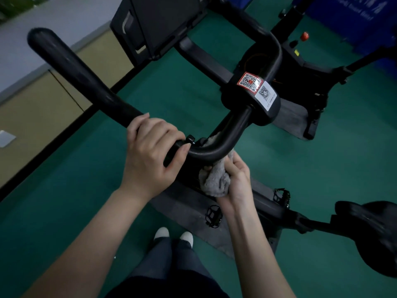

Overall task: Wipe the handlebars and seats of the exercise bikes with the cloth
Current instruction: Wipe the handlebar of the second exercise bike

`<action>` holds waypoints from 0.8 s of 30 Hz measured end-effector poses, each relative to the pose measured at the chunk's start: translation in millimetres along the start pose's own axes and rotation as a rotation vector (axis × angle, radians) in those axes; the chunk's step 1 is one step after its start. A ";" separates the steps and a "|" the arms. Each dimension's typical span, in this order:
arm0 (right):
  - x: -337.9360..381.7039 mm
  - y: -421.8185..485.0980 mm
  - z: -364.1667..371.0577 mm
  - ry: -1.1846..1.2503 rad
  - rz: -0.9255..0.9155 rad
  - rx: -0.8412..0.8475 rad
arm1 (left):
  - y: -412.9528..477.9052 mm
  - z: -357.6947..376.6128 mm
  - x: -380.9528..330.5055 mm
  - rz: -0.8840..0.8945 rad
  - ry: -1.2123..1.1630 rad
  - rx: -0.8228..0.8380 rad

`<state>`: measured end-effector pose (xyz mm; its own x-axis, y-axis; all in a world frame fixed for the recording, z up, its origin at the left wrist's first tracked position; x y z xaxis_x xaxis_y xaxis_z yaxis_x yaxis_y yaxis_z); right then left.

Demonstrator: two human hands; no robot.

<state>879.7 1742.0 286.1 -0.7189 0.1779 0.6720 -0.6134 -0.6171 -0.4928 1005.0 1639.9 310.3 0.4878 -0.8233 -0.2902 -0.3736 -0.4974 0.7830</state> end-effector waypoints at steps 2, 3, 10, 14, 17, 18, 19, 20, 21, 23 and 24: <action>-7.1 -8.3 -1.3 -0.048 0.058 0.026 | -0.4 0.2 0.4 -0.006 -0.017 0.003; -10.0 -12.1 -1.7 -0.079 0.071 0.028 | 0.1 0.4 0.7 -0.008 -0.021 0.004; 7.7 -7.8 -4.8 -0.169 -0.310 -0.345 | -0.2 1.1 2.9 -0.002 -0.044 -0.008; 17.4 -24.1 -5.1 -0.575 -0.739 -0.435 | 0.3 0.5 1.9 -0.011 -0.035 -0.004; 38.4 -17.9 13.9 -0.916 -1.074 -0.320 | 0.7 -0.3 0.7 -0.019 -0.039 0.006; 46.9 -12.2 21.2 -1.033 -1.136 -0.271 | 1.2 -0.6 0.7 -0.020 -0.034 0.011; 56.2 -6.2 27.9 -1.135 -1.168 -0.218 | 1.7 -1.2 0.3 -0.023 -0.024 0.016; 66.6 0.5 34.7 -1.224 -1.186 -0.153 | 2.2 -2.1 -0.3 -0.028 -0.010 0.024; 77.7 7.7 41.7 -1.305 -1.202 -0.078 | 2.8 -3.0 -1.0 -0.032 0.002 0.035; 97.2 21.5 55.9 -1.479 -1.235 0.074 | 3.5 -4.9 -2.6 -0.043 0.008 0.058; 103.5 27.9 63.0 -1.577 -1.251 0.155 | 3.8 -6.1 -3.6 -0.050 0.006 0.069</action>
<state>808.8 1694.9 376.7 0.9086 -0.1656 0.3834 -0.3611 -0.7729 0.5217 1006.7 1642.6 317.6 0.5121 -0.7955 -0.3240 -0.4023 -0.5554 0.7278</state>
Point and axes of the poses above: each hand's wrist, its own y-axis towards the middle knuckle, its own z-axis out of the palm, x = y × z, the point moved 1 cm from there along y, towards the middle knuckle, and after that the axes turned 13 degrees about -x, right-handed, at the moved point
